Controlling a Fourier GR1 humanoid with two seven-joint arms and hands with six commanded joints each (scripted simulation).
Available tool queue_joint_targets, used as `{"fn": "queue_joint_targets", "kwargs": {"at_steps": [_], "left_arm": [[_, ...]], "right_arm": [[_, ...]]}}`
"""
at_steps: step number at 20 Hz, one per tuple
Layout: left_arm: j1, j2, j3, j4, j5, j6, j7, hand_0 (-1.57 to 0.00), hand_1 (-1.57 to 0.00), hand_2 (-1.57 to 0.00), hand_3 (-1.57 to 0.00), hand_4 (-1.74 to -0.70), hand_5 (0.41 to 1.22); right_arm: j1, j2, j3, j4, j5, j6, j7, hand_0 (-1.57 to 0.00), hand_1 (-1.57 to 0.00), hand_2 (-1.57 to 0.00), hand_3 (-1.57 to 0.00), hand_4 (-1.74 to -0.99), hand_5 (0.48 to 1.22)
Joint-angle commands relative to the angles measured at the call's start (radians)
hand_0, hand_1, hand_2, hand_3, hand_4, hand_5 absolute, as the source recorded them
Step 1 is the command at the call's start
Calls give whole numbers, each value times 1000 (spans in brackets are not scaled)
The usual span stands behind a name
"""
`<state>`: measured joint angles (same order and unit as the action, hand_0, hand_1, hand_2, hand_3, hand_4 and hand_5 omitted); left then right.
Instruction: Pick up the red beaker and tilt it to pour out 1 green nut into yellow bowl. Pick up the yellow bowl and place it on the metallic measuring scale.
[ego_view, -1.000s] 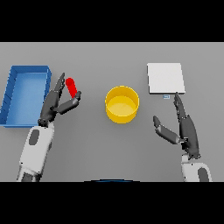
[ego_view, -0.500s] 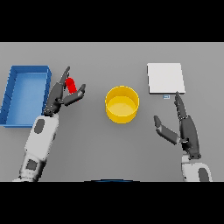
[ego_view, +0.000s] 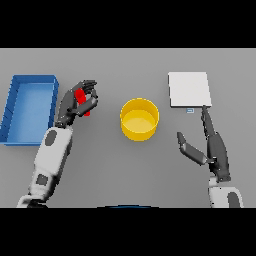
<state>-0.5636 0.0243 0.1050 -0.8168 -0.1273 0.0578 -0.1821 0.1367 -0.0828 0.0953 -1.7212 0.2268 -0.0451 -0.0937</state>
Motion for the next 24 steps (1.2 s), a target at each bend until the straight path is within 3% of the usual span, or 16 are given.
{"fn": "queue_joint_targets", "kwargs": {"at_steps": [1,4,8,12,17,24], "left_arm": [[-8,4,-5,1,-13,13,7,-662,-699,-733,-724,-1500,941],[-17,4,-24,14,-33,5,-17,-1106,-1125,-1142,-974,-1603,1078],[-22,0,-30,13,-52,10,7,-1380,-1388,-1395,-1326,-1505,1162],[-22,-16,-14,-22,-8,41,-23,-1493,-1496,-1499,-1471,-1644,1132],[-10,0,-44,-125,2,64,1,-1545,-1546,-1547,-1538,-1709,1114],[-44,107,-244,-245,-166,6,188,-1564,-1565,-1565,-1562,-1733,1122]], "right_arm": [[4,-1,1,-2,4,-2,-2,1,1,1,1,-1255,644],[5,-2,-3,-9,-6,2,7,1,1,1,1,-1252,644],[8,9,-1,3,0,-8,0,1,1,1,1,-1257,645],[9,7,-2,-2,-11,1,-16,1,1,1,1,-1262,646],[18,0,3,-6,8,-5,-23,1,1,1,1,-1263,652],[15,-9,9,-6,31,-7,-13,1,1,1,1,-1256,674]]}}
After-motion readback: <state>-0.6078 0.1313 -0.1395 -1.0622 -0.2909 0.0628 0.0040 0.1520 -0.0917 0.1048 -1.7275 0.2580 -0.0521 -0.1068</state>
